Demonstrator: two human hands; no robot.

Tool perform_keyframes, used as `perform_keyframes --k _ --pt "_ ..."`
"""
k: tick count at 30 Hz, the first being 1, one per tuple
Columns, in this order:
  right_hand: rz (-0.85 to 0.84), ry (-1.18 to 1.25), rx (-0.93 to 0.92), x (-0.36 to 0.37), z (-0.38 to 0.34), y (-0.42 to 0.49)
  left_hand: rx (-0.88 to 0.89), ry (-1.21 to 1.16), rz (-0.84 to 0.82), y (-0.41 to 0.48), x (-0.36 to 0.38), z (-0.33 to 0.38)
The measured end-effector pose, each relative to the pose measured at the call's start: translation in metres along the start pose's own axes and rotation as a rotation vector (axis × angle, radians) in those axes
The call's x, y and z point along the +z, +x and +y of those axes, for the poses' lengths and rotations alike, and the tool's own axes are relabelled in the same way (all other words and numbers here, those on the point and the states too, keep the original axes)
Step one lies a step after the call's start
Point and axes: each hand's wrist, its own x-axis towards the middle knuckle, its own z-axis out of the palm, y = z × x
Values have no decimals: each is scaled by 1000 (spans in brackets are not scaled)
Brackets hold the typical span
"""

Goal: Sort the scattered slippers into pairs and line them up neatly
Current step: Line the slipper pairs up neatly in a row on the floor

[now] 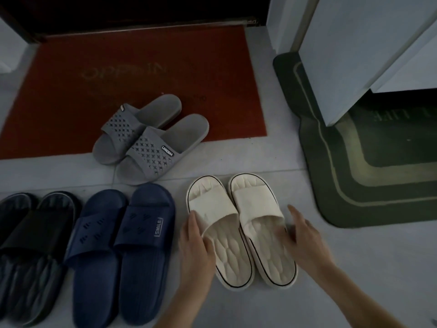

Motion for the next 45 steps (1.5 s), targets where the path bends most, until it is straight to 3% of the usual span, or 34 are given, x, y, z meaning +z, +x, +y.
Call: perform_keyframes --k 5,13,19,39,45 --pt "-29 -166 -114 1 -4 20 39 57 -83 18 -12 -8" --pt "-42 -77 -172 14 -14 4 57 111 -105 11 -19 -24" --pt "-81 -39 -140 17 -19 -5 103 239 -90 1 -19 -21" --pt "-62 91 -32 18 -23 -7 208 279 -153 11 -18 -26" --pt "-127 127 -29 21 -26 -7 201 283 -158 16 -19 -26"
